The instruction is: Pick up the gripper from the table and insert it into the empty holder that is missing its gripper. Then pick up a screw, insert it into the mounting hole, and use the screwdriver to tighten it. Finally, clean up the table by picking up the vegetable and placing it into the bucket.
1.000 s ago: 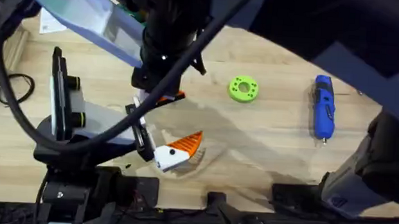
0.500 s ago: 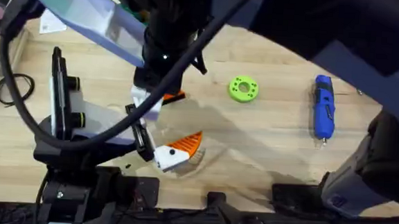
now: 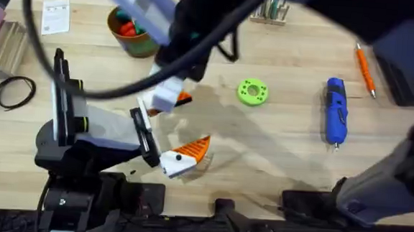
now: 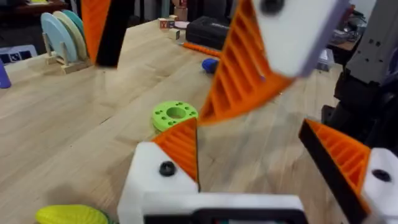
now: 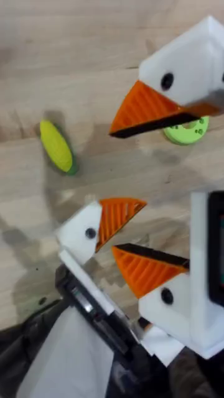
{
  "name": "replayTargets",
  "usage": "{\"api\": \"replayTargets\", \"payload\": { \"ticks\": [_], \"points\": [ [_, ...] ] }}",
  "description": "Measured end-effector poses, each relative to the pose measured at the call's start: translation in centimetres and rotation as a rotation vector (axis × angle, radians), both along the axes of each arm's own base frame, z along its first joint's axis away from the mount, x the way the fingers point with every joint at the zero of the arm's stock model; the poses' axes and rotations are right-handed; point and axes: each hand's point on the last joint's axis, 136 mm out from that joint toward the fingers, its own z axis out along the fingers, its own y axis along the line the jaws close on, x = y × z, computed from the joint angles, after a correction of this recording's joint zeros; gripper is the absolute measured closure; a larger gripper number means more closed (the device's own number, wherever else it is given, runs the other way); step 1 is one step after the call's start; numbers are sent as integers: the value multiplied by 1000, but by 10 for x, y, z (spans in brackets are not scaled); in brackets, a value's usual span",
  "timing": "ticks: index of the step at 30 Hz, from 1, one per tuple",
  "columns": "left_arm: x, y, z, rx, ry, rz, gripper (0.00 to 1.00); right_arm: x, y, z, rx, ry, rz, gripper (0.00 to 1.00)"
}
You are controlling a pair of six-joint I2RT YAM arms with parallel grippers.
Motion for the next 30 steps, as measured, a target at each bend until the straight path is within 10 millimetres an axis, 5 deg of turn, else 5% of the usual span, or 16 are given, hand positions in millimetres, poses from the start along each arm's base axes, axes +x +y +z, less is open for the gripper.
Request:
{"api": "replayTargets", "payload": {
  "ticks": [9, 18, 20, 30],
  "points": [
    [0, 0, 0, 0, 0, 0, 15, 25, -44, 17, 109, -30, -221, 14],
    [0, 0, 0, 0, 0, 0, 15, 67, -132, -5, 72, 43, -562, 14],
    [0, 0, 0, 0, 0, 0, 15, 80, -170, -17, 53, 72, -691, 15],
    [0, 0, 0, 0, 0, 0, 15, 83, -265, -12, 89, 53, -980, 14]
  ]
}}
